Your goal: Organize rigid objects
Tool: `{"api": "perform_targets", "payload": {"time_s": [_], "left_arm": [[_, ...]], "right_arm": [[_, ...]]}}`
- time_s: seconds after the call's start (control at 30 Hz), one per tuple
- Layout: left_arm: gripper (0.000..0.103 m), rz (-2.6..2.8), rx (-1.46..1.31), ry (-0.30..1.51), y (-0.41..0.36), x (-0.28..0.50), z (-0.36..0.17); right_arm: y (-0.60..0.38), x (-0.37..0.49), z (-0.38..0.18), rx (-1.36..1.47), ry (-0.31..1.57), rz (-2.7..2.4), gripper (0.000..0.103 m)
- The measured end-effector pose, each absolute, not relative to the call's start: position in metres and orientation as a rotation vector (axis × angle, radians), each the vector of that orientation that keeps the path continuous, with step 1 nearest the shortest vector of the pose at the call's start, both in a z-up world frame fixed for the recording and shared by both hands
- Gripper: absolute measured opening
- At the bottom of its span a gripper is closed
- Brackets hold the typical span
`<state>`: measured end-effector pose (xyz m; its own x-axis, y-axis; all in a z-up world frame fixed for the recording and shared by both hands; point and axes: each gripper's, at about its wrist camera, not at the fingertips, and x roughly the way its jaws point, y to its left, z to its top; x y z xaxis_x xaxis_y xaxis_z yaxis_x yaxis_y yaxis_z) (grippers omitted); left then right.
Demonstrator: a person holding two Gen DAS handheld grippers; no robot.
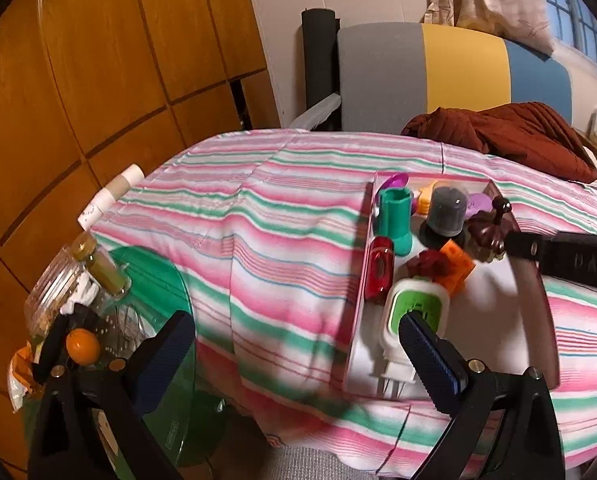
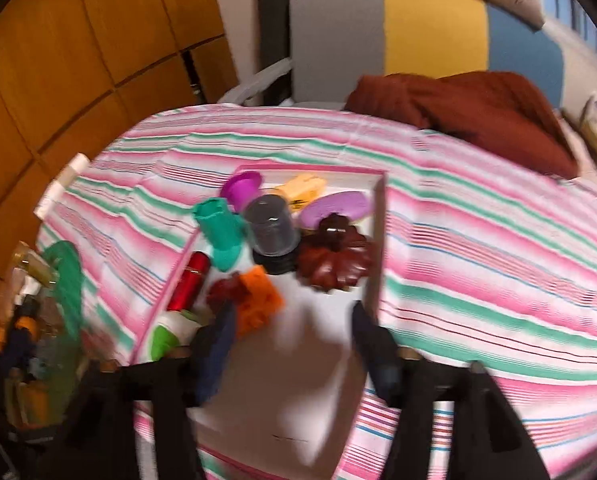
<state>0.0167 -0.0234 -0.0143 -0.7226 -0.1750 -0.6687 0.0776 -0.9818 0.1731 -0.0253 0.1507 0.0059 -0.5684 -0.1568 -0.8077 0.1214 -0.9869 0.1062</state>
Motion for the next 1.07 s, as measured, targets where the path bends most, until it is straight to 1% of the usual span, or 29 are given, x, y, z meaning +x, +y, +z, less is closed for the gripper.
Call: {"api": "perform_targets", "payload": {"time_s": [0.03, 0.27, 0.5, 0.8, 0.93, 1.07], "left_arm": [[0.103, -2.786, 1.104, -0.205, -0.021, 0.015, -0.012], [0.103, -2.778, 1.150, -0.183, -0.019, 0.005, -0.003], [0.103, -2.788, 1.181, -0.126, -0.020, -0.004, 0.004], [0.103, -2.822, 1.332, -0.051, -0.013, -0.014, 0.001], [0.103, -2.813, 1.348, -0.054, -0.009, -0.012, -0.002], [0.102, -2.810, 1.297, -0.090, -0.007, -0.010, 0.000]], "right_arm": [[0.151, -0.023, 0.006, 1.371, -0.042, -2.665, 0.076], [0.149, -0.008, 0.012, 1.368, 0.040, -2.747, 0.076], [0.156, -0.005, 0.017, 1.374, 0.004, -2.793, 0.076], [0.162, -0.005, 0.016, 1.385, -0.019, -2.812, 0.076], [0.164, -0.006, 0.015, 1.394, -0.026, -2.811, 0.076], [0.165, -0.007, 0.013, 1.402, -0.033, -2.809, 0.076]]}}
